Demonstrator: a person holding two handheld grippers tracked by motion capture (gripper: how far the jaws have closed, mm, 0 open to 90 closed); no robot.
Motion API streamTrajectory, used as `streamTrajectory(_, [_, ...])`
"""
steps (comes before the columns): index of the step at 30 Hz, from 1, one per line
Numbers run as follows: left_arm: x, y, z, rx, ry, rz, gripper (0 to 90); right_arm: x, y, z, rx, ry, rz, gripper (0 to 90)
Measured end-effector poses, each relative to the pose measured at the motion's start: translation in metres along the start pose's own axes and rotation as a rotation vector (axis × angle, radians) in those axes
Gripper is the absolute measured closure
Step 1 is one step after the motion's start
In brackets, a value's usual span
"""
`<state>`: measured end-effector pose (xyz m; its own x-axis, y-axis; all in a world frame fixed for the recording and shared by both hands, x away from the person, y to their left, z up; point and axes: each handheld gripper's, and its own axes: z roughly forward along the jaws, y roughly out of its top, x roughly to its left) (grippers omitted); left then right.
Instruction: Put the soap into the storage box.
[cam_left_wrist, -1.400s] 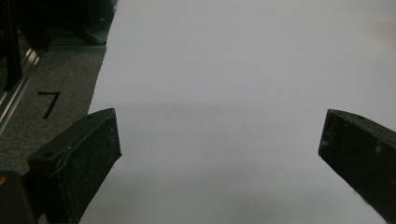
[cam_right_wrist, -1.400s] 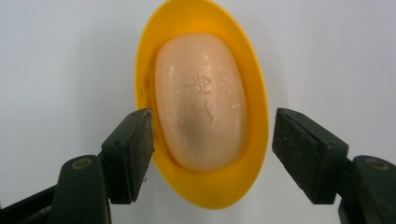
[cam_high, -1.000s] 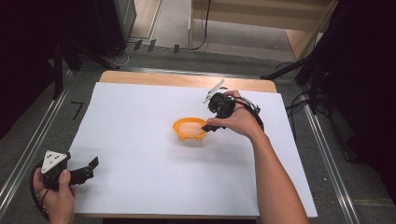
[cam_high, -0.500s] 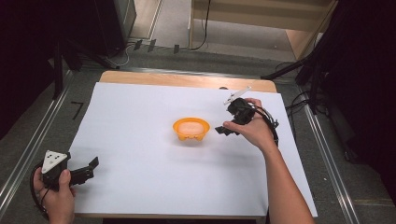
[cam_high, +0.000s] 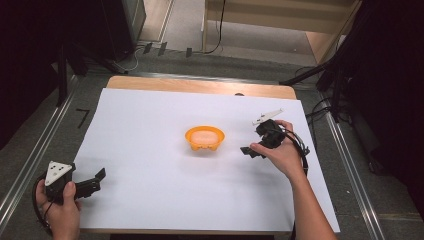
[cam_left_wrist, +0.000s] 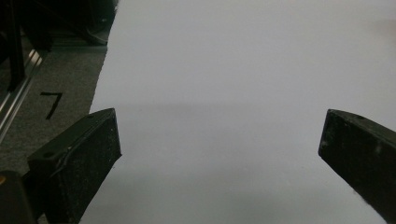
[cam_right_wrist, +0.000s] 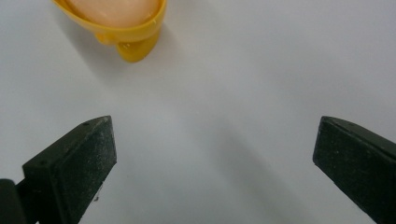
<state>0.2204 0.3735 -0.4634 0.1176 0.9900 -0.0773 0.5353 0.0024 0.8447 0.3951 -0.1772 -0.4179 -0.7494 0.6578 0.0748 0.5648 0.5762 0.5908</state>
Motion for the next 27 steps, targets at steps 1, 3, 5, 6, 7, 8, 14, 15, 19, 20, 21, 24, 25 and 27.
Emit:
streamTrajectory(1, [0.0, 0.0, 0.0, -0.001, 0.0, -0.002, 0.0, -0.001, -0.008, -0.002, -0.018, -0.012, 0.018, 0.0])
streamTrajectory(3, [0.0, 0.0, 0.0, 0.0, 0.001, 0.0, 0.0, -0.001, -0.015, -0.005, -0.033, -0.018, 0.032, 0.0])
streamTrajectory(5, [0.0, 0.0, 0.0, 0.0, 0.001, 0.002, 0.0, -0.001, -0.021, -0.007, -0.059, -0.03, 0.05, 0.0])
streamTrajectory(6, [0.0, 0.0, 0.0, 0.0, 0.001, 0.001, 0.0, -0.001, -0.025, -0.009, -0.068, -0.036, 0.054, 0.0])
streamTrajectory(7, [0.0, 0.0, 0.0, 0.0, 0.001, 0.001, 0.0, -0.001, -0.025, -0.009, -0.068, -0.036, 0.054, 0.0])
streamTrajectory(8, [0.0, 0.0, 0.0, 0.0, 0.001, 0.001, 0.0, -0.001, -0.028, -0.011, -0.083, -0.045, 0.062, 0.0])
streamTrajectory(14, [0.0, 0.0, 0.0, 0.0, 0.003, 0.002, 0.0, -0.001, -0.049, -0.02, -0.145, -0.072, 0.114, 0.0])
streamTrajectory(15, [0.0, 0.0, 0.0, 0.0, 0.003, 0.002, 0.0, -0.001, -0.053, -0.022, -0.156, -0.078, 0.118, 0.0])
streamTrajectory(19, [0.0, 0.0, 0.0, 0.001, 0.003, 0.003, 0.0, 0.001, -0.067, -0.027, -0.186, -0.096, 0.149, 0.2])
streamTrajectory(20, [0.0, 0.0, 0.0, 0.001, 0.004, 0.003, 0.0, 0.001, -0.07, -0.029, -0.194, -0.103, 0.15, 0.3])
streamTrajectory(21, [0.0, 0.0, 0.0, 0.0, 0.004, 0.002, 0.0, 0.001, -0.074, -0.03, -0.199, -0.109, 0.161, 0.3])
streamTrajectory(24, [-0.001, 0.0, 0.0, 0.0, 0.005, 0.002, 0.0, 0.002, -0.088, -0.036, -0.238, -0.142, 0.19, 1.5])
streamTrajectory(25, [-0.001, 0.0, 0.0, 0.0, 0.006, 0.002, 0.0, 0.002, -0.092, -0.037, -0.246, -0.151, 0.201, 1.4])
streamTrajectory(27, [0.0, 0.0, 0.0, 0.001, 0.004, 0.002, 0.0, 0.002, -0.096, -0.038, -0.253, -0.158, 0.213, 1.5])
